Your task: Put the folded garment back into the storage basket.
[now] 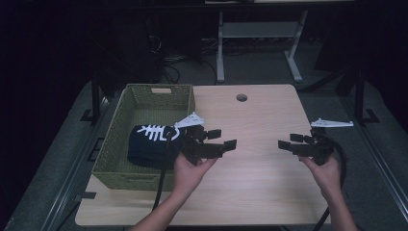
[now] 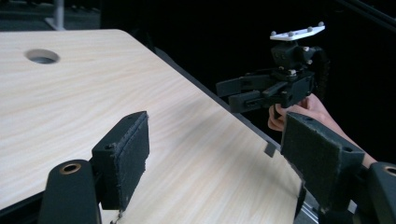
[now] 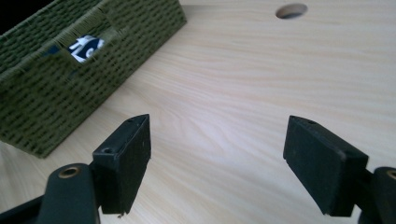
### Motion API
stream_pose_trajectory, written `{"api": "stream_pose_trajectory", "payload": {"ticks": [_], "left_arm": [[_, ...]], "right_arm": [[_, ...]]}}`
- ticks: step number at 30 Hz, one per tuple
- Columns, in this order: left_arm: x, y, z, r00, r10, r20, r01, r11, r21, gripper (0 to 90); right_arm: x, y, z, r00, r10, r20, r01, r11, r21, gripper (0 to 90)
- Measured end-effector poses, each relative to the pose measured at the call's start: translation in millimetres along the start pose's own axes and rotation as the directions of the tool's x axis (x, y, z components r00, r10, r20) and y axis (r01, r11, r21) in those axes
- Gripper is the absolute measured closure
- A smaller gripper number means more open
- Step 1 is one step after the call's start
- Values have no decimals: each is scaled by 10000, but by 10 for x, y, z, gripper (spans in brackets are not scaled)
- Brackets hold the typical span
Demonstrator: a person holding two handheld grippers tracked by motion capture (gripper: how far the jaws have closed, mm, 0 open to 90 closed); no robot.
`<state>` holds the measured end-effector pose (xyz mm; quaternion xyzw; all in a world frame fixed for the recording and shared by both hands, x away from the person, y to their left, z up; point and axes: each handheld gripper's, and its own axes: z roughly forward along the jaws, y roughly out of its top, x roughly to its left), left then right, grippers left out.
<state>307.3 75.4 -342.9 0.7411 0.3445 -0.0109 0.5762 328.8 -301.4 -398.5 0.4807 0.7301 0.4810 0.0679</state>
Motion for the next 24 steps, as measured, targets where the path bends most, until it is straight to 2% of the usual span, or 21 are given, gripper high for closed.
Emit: {"api": "stream_pose_trajectory", "payload": {"ticks": [2, 6, 7, 9, 14, 17, 20, 22, 24], "left_arm": [[-24, -65, 47, 9998, -17, 221, 17, 10000, 18, 234], [-110, -221, 141, 9984, 28, 557, -30, 10000, 33, 234], [-130, -269, 163, 9977, 125, 664, -129, 9999, 56, 234], [-180, -371, 222, 9963, 412, 759, -436, 9986, 301, 234], [-295, -614, 295, 9909, 1018, 878, -1074, 9923, 613, 233], [-339, -758, 289, 9874, 1183, 1052, -1235, 9914, 439, 231], [-369, -885, 305, 9838, 1267, 1267, -1333, 9901, 446, 232], [-399, -958, 316, 9799, 1447, 1370, -1546, 9859, 642, 231], [-423, -1005, 301, 9707, 2040, 1270, -2159, 9725, 879, 232]], "right_arm": [[-26, -92, -29, 9999, 153, 77, -152, 9999, -13, 226], [-42, -296, -65, 9994, 35, 347, -41, 9998, 174, 216], [-51, -351, -77, 9992, 112, 371, -118, 9998, 144, 208], [-81, -463, -95, 9985, 547, 64, -546, 9985, -88, 209], [-64, -679, -136, 9978, 655, 118, -646, 9959, -625, 206], [-6, -777, -141, 9993, 54, 370, -31, 9981, -612, 205], [54, -826, -158, 9986, -194, 489, 231, 9969, -757, 191], [65, -860, -179, 9996, -152, 254, 178, 9942, -1057, 189], [68, -907, -208, 9999, -88, 139, 106, 9906, -1365, 189]]}}
